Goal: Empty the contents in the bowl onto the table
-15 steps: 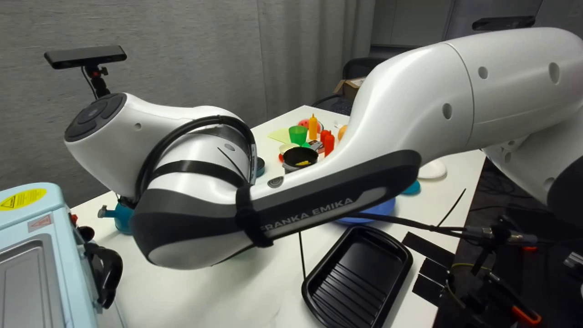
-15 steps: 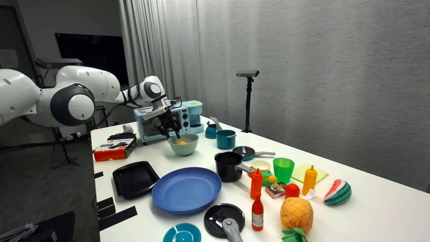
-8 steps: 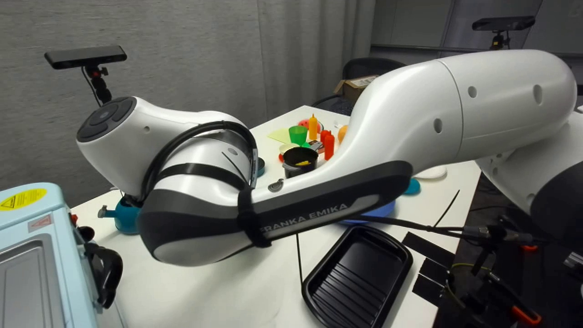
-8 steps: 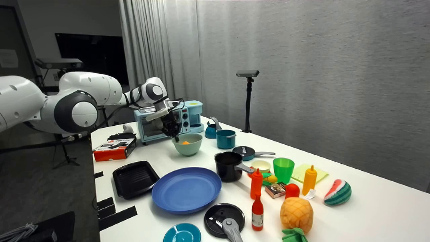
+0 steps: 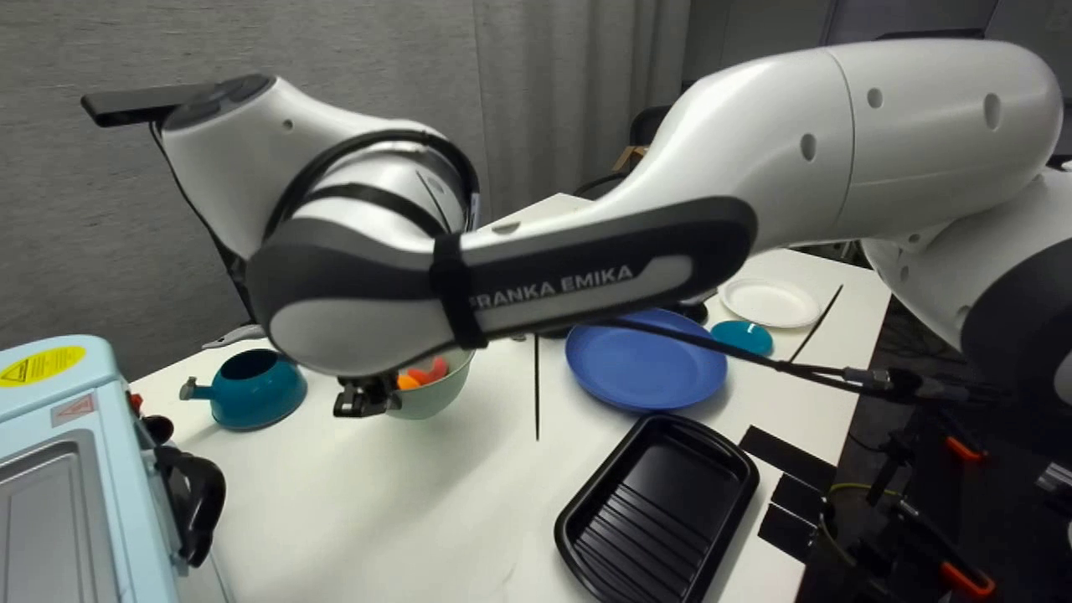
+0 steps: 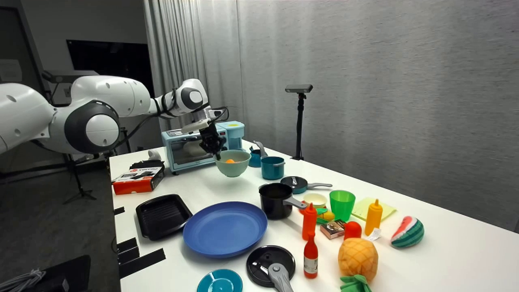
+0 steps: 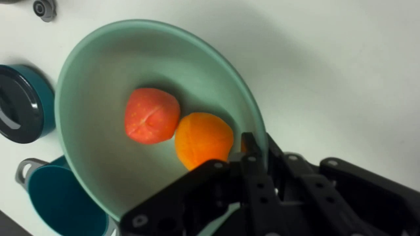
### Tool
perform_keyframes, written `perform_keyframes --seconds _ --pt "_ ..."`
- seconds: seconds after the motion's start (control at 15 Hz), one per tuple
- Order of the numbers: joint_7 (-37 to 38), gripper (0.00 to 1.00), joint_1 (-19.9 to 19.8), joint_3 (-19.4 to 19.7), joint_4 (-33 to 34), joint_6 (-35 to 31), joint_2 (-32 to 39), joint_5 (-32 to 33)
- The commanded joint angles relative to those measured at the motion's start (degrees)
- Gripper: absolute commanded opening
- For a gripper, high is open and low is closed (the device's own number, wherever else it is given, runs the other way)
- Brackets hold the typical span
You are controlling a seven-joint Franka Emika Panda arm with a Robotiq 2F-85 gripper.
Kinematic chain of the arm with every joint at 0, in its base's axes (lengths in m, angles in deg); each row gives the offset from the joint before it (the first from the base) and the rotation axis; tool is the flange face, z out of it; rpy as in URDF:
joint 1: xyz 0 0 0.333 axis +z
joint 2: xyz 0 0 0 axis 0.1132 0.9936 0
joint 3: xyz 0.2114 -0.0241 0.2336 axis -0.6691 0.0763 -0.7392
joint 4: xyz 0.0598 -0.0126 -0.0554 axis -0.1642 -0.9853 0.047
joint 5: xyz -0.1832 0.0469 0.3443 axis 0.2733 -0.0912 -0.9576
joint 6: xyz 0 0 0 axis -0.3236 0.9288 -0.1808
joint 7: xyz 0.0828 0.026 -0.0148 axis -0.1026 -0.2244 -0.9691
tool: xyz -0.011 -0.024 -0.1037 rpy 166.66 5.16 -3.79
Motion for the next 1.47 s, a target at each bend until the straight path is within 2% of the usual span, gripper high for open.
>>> perform_keyframes --seconds 0.0,0.27,0.6,1.0,1.07,1.4 --pt "2.8 0.02 -2.7 -1.7 0.0 0.2 -4.3 -3.7" --pt "8.1 0.02 -5.7 -2.6 -0.5 2.1 -6.9 -7.0" --pt "16.2 0.02 -7.1 -0.7 0.3 2.8 -6.2 -5.7" --pt "14.5 0.02 -5.9 0.5 0.6 1.8 -6.2 -3.2" --pt "14.8 0.08 -6.6 -0.2 -0.1 2.1 -6.0 -4.2" --pt "14.9 0.08 -6.2 -0.1 -0.4 1.9 -6.2 -3.8"
